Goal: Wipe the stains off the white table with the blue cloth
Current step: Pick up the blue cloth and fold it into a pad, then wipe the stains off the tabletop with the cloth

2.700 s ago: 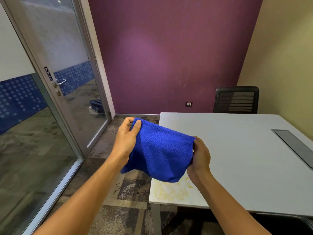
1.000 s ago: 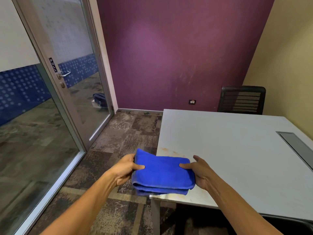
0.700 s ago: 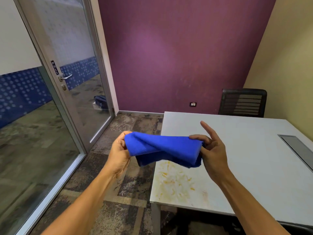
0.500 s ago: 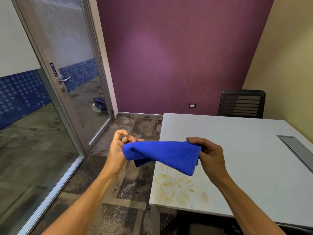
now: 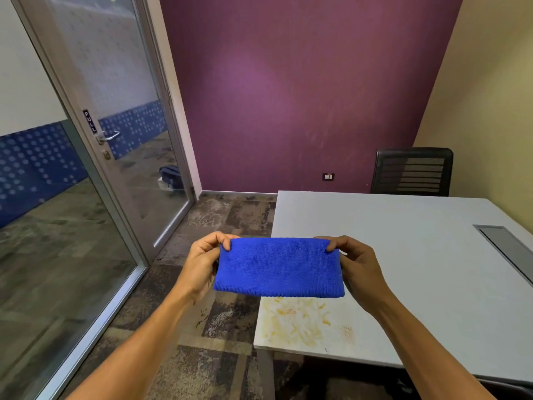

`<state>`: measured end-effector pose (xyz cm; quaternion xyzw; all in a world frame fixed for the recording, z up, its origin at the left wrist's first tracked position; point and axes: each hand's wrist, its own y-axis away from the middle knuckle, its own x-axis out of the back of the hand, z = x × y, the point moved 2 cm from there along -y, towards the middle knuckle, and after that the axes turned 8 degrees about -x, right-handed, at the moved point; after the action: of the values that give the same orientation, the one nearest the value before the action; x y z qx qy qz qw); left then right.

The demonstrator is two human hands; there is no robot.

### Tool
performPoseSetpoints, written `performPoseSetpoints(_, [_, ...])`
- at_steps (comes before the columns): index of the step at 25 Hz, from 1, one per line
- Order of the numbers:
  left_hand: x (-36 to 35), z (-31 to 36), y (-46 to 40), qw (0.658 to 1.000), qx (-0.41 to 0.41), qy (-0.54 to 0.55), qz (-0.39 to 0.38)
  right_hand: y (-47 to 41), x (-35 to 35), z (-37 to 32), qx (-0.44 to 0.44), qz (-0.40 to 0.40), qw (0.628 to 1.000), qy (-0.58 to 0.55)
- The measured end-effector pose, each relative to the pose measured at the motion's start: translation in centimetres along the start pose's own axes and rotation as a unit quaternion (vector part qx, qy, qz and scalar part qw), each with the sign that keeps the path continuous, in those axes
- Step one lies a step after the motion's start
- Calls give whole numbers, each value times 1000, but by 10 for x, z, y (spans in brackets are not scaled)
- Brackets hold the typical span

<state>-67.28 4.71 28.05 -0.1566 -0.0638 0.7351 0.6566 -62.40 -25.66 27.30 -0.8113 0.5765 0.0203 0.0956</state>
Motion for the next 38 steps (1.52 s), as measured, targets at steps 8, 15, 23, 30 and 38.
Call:
performPoseSetpoints(8, [-9, -36, -6, 989, 98, -105, -30, 1, 31, 21, -109, 10, 993, -41])
performPoseSetpoints(15, [-60, -66, -10, 939, 126, -274, -167, -6, 60, 15, -149, -34, 988, -4])
performPoseSetpoints(23, [-155, -71, -6, 932, 52, -277, -227, -17, 79, -11, -127, -100, 984, 75])
performPoseSetpoints(30, [-194, -135, 29, 955, 135, -188, -184, -11, 126, 26, -215, -84, 971, 61])
performPoseSetpoints(38, [-217, -226, 33, 862, 136, -342, -348, 12, 196, 130, -365, -3, 916, 168])
